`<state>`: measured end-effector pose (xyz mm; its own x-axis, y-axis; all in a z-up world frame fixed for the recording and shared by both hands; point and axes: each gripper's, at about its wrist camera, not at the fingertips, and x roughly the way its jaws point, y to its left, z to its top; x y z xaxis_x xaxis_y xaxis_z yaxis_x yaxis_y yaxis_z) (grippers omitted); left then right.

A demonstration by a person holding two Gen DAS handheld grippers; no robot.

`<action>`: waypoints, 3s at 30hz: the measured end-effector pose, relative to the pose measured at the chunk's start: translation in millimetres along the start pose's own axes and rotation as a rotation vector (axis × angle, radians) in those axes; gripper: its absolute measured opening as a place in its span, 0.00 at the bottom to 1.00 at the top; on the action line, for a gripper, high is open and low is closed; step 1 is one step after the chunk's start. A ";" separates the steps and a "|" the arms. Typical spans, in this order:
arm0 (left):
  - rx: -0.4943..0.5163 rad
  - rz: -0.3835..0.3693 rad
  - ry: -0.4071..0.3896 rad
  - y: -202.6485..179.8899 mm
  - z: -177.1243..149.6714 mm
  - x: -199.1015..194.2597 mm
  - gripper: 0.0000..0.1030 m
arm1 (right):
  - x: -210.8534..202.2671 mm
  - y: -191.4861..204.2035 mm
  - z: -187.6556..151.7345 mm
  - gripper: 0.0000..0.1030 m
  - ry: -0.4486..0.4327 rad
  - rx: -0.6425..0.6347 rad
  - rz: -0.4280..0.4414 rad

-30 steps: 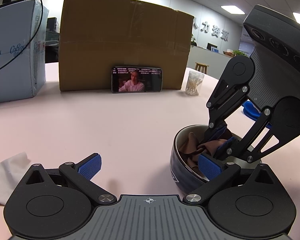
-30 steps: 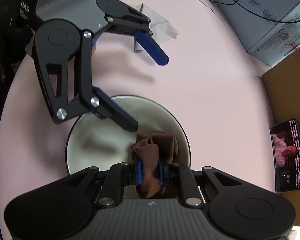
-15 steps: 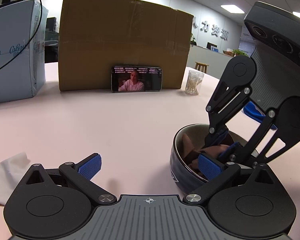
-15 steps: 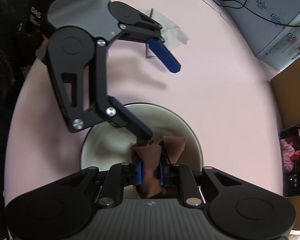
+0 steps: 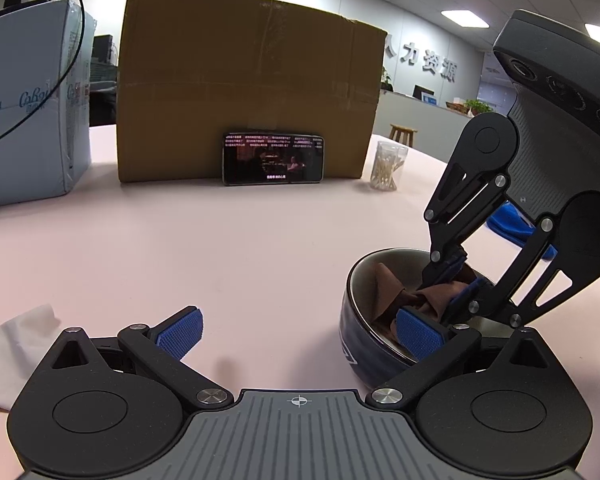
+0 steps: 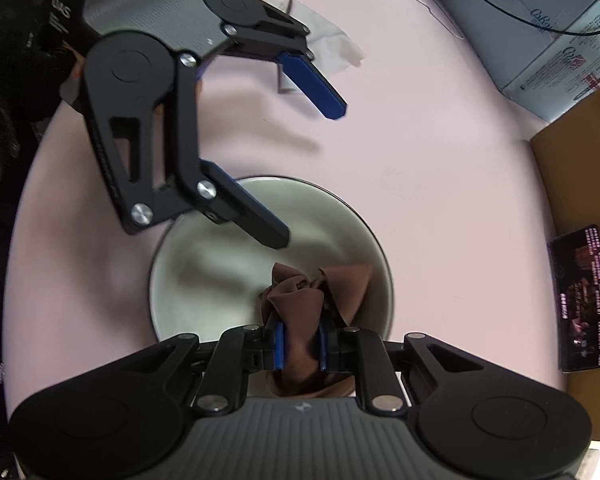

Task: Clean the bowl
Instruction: 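Keep wiping the bowl interior with the cloth in the right tool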

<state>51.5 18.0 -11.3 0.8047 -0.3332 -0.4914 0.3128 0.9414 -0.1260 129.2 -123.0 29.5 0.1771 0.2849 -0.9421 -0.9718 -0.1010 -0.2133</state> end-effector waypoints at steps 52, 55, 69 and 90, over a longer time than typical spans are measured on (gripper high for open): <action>-0.004 -0.003 0.003 1.0 1.3 1.9 1.00 | 4.2 6.4 7.8 0.16 -0.019 -0.013 -0.019; -0.004 -0.003 0.003 0.6 1.0 1.6 1.00 | 6.4 4.5 8.8 0.16 -0.028 -0.015 -0.011; -0.006 -0.005 0.006 -0.1 0.4 1.6 1.00 | 11.5 -1.2 10.8 0.16 -0.049 -0.014 -0.036; -0.009 -0.007 0.008 1.8 0.4 2.2 1.00 | 7.8 -0.7 4.5 0.16 -0.086 0.041 -0.009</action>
<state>54.0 19.0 -12.3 0.7987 -0.3389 -0.4971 0.3136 0.9397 -0.1368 130.6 -116.5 23.5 0.1734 0.3668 -0.9140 -0.9761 -0.0595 -0.2090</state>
